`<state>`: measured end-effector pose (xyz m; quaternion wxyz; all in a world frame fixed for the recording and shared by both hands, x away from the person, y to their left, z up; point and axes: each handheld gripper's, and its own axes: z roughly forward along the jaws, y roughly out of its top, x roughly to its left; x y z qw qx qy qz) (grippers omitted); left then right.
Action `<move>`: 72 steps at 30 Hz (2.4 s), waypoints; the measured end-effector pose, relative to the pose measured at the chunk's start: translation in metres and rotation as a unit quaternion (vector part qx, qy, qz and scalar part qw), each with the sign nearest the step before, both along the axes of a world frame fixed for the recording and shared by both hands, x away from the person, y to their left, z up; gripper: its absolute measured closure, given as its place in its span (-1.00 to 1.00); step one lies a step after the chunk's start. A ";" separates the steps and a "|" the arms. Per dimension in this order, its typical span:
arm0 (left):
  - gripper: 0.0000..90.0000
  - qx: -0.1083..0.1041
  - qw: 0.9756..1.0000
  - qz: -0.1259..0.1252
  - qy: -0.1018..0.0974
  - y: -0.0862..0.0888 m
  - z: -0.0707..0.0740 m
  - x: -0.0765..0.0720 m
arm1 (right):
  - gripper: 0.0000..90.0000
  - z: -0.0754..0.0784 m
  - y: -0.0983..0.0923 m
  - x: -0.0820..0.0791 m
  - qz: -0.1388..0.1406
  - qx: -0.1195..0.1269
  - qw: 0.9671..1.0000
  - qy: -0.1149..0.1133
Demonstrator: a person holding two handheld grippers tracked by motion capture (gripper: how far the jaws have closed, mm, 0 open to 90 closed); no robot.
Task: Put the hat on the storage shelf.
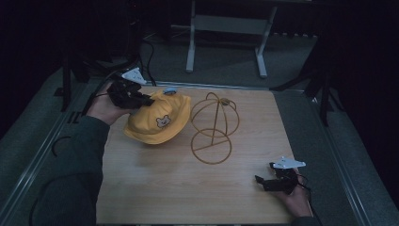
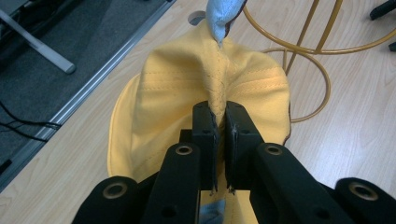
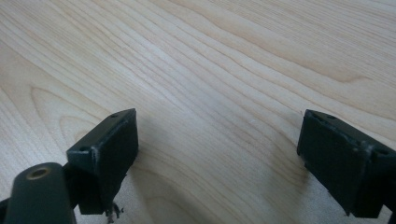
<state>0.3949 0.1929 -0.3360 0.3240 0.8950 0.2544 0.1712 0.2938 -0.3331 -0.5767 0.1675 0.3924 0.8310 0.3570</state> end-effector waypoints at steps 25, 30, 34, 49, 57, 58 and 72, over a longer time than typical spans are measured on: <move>0.87 -0.026 1.000 0.001 -0.015 0.011 0.019 -0.005 | -0.72 0.000 0.000 0.000 0.000 0.000 1.000 0.001; 0.87 -0.032 0.999 -0.004 -0.017 0.013 0.023 -0.006 | -0.72 0.000 0.000 0.000 0.000 0.000 1.000 0.001; 0.87 -0.038 0.999 -0.006 -0.016 0.015 0.024 -0.007 | -0.72 0.000 0.000 0.000 0.000 0.000 1.000 0.001; 0.87 -0.055 0.998 -0.011 -0.017 0.021 0.028 -0.010 | -0.72 0.000 0.000 0.000 -0.001 0.001 1.000 0.001; 0.87 -0.071 0.997 -0.016 -0.018 0.026 0.031 -0.013 | -0.72 0.000 0.000 0.000 -0.001 0.001 1.000 0.001; 0.87 -0.073 0.997 -0.017 -0.016 0.027 0.032 -0.013 | -0.72 0.000 0.000 0.000 -0.001 0.001 1.000 0.001; 0.87 -0.095 0.995 -0.021 -0.019 0.038 0.040 -0.017 | -0.72 0.000 0.000 0.000 0.000 0.000 1.000 0.001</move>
